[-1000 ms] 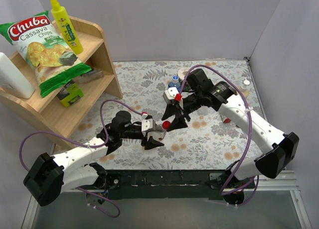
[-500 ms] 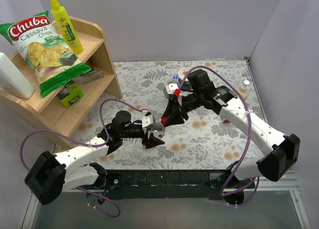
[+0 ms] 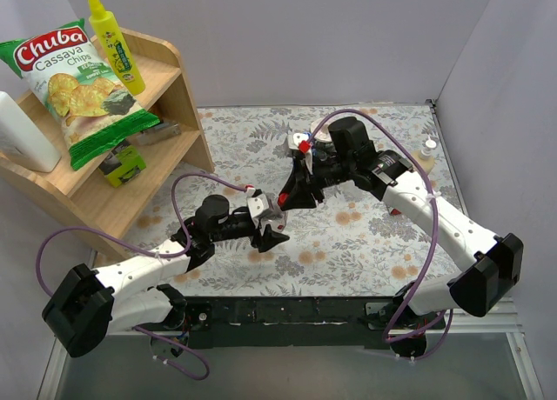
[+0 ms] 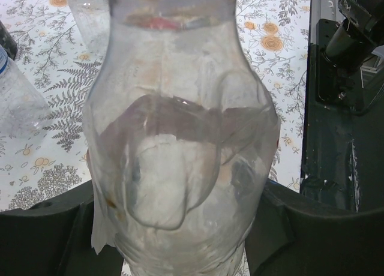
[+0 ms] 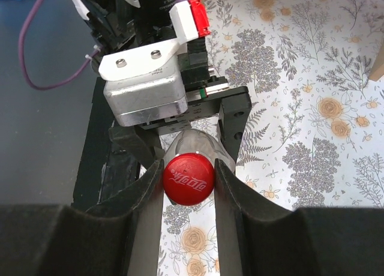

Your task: Screw on the bottle caps

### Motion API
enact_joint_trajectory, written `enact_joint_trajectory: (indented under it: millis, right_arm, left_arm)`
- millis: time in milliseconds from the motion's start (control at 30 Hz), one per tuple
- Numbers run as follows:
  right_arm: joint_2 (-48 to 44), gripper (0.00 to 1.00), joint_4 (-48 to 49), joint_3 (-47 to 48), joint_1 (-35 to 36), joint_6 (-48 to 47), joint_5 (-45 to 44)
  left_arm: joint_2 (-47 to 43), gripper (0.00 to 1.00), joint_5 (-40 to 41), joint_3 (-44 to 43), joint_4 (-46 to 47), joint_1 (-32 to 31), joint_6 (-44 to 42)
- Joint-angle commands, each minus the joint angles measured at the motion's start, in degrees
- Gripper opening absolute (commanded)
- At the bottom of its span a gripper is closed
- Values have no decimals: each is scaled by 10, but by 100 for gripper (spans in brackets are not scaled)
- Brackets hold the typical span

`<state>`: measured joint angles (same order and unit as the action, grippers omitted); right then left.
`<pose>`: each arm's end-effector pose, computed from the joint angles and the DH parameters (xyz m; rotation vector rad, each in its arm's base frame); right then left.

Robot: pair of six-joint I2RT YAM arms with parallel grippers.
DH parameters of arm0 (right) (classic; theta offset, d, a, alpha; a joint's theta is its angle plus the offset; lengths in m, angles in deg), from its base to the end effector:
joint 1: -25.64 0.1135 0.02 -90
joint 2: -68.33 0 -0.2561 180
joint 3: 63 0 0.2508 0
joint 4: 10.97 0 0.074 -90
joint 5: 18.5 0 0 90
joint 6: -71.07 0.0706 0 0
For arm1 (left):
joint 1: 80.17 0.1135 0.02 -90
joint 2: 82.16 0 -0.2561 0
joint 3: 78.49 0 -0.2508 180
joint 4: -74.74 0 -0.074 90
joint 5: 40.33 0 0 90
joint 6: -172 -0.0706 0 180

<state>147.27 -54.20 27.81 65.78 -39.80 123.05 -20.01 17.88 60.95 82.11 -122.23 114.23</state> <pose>0.2067 0.2466 0.3551 -1.4923 1.4574 1.1477 0.1707 -0.2041 0.2147 0.6054 1.9305 -1.3766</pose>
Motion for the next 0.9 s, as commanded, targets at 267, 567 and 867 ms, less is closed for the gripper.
enact_joint_trajectory:
  millis: [267,567,867]
  right_arm:
    - [23,1,-26,-10,14,64,6]
    - [32,1,-43,3,6,32,3]
    - [40,1,-150,33,-72,-82,-46]
  left_arm:
    - [-26,0,77,-5,92,-2,9]
    - [-33,40,42,2,51,-2,6]
    - [-40,98,67,18,-166,0,-118]
